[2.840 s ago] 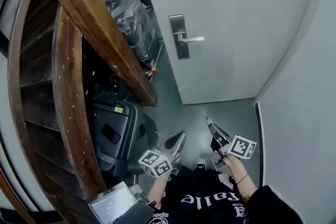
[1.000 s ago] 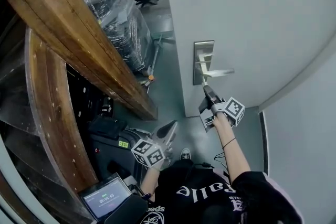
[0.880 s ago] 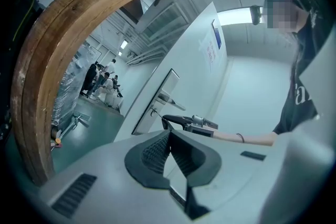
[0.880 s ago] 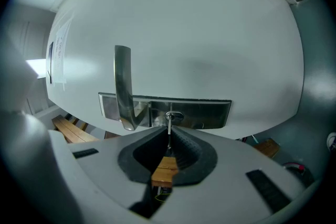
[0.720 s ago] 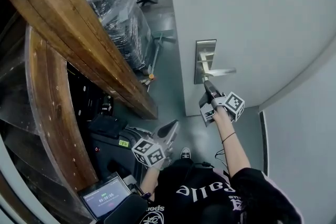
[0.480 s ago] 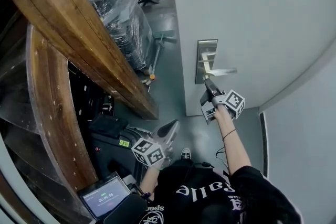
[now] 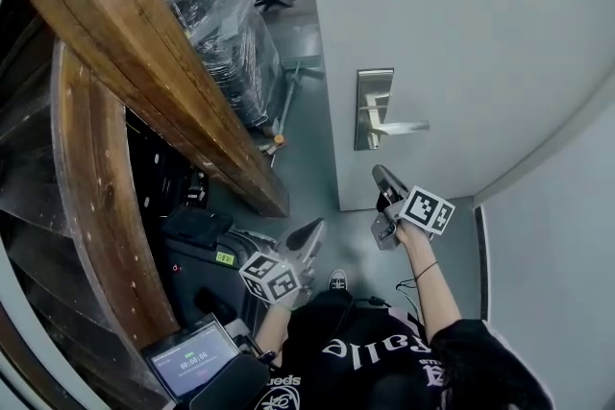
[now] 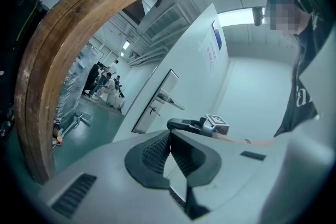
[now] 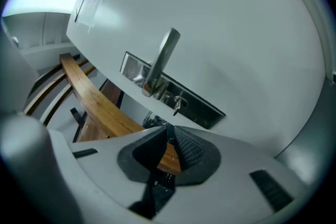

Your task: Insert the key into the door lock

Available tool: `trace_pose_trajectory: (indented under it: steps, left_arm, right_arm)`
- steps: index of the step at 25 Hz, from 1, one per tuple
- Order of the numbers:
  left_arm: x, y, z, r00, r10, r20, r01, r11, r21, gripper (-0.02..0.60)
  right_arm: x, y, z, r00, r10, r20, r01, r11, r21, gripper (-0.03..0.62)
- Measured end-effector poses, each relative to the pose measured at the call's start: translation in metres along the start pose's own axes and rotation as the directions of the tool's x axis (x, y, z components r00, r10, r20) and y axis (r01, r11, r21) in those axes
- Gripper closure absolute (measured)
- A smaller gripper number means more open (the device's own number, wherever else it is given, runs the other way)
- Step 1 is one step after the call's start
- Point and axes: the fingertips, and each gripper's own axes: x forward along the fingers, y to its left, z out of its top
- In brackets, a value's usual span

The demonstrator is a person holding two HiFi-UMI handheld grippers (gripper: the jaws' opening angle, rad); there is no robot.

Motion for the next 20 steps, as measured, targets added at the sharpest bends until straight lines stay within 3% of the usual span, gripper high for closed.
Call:
trace_pose_trajectory:
  steps: [4,9,20]
  left_arm:
    - [0.001,-0.019,-0.01,1.0,0.004,0.0,-0.004,1.0,-0.009,0.576]
    - [-0.001,-0.058,-0.032,1.0,0.001,0.001,-0.001,1.0,-0.011,0.576]
    - [-0.043,-0.172,-0.12,0.998,0.063,-0.001,-0.063,0.995,-0.072,0.577]
  right_arm:
    - [-0.049,0.016,-0.016,0.999,0.022,-0.048,-0.024,0.999,-0.039,0.56]
    - [-0.127,0.02,-0.034,0.997,-0.01,-0.081,0.007,0.999,-0.037,0.56]
    - [-0.27,0.031,-0.09,0.985,0.0,-0.175,-0.015,0.997,-0.081,0.56]
